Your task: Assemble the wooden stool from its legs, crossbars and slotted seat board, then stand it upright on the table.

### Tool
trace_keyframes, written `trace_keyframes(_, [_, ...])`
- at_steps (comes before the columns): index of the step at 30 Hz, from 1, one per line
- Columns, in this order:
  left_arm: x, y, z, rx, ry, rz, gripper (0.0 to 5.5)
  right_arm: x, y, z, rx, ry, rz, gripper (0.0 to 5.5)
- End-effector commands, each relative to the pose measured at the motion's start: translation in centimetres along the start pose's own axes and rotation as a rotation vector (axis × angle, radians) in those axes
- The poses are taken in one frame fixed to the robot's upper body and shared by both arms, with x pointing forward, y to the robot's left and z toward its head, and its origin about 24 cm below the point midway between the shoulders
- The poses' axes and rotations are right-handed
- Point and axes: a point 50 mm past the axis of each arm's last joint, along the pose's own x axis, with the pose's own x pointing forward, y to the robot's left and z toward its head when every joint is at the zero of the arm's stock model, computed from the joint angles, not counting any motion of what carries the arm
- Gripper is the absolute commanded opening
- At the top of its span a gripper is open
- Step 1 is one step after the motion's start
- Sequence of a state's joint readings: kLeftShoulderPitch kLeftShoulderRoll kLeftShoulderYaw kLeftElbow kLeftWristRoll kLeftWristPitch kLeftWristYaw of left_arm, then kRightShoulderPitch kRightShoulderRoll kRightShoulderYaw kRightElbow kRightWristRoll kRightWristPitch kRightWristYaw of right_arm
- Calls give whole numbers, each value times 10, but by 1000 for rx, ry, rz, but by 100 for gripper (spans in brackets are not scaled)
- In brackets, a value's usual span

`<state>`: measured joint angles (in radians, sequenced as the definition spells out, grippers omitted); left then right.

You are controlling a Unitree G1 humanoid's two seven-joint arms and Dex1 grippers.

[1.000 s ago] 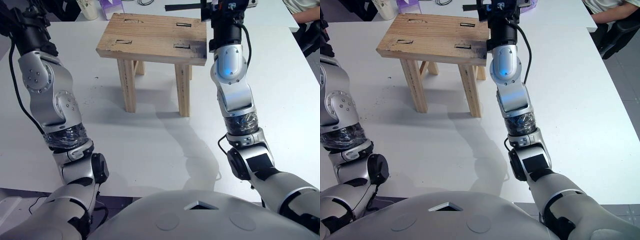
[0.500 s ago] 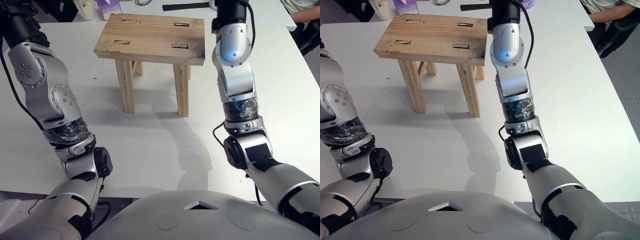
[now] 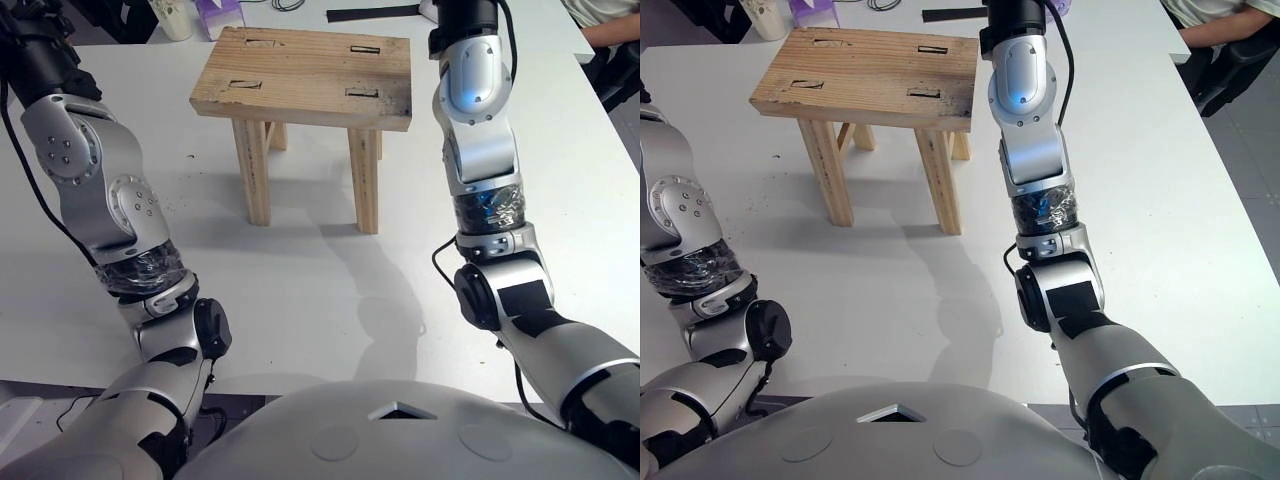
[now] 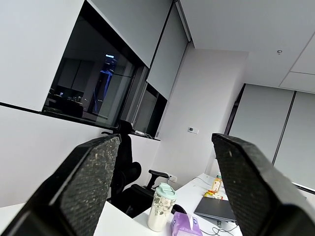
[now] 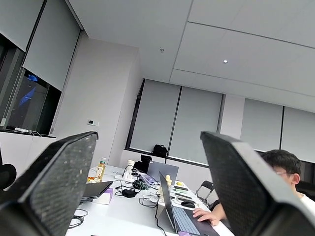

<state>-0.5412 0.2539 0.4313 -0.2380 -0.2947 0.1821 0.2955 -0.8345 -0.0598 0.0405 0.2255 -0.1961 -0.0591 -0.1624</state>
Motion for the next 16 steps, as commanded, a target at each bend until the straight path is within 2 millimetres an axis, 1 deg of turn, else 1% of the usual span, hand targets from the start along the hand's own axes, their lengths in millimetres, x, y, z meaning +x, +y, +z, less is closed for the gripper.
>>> trace_keyframes(1, [3,-9,-1,3,12,-38,343,-6,-13,-8,-37,22,-47,386])
trace_keyframes(3, [3,-9,0,12,10,-49,343,-5,-13,-8,-39,21,-54,386])
trace_keyframes(7, [0,0,-1,13,9,-6,343,-2,-9,-5,-38,4,-27,386])
trace_keyframes(12, [-10,2,-2,3,4,25,343,0,-6,-4,-46,-3,24,386])
trace_keyframes(16, [-23,10,-2,14,11,69,343,-1,0,-5,-46,1,80,386])
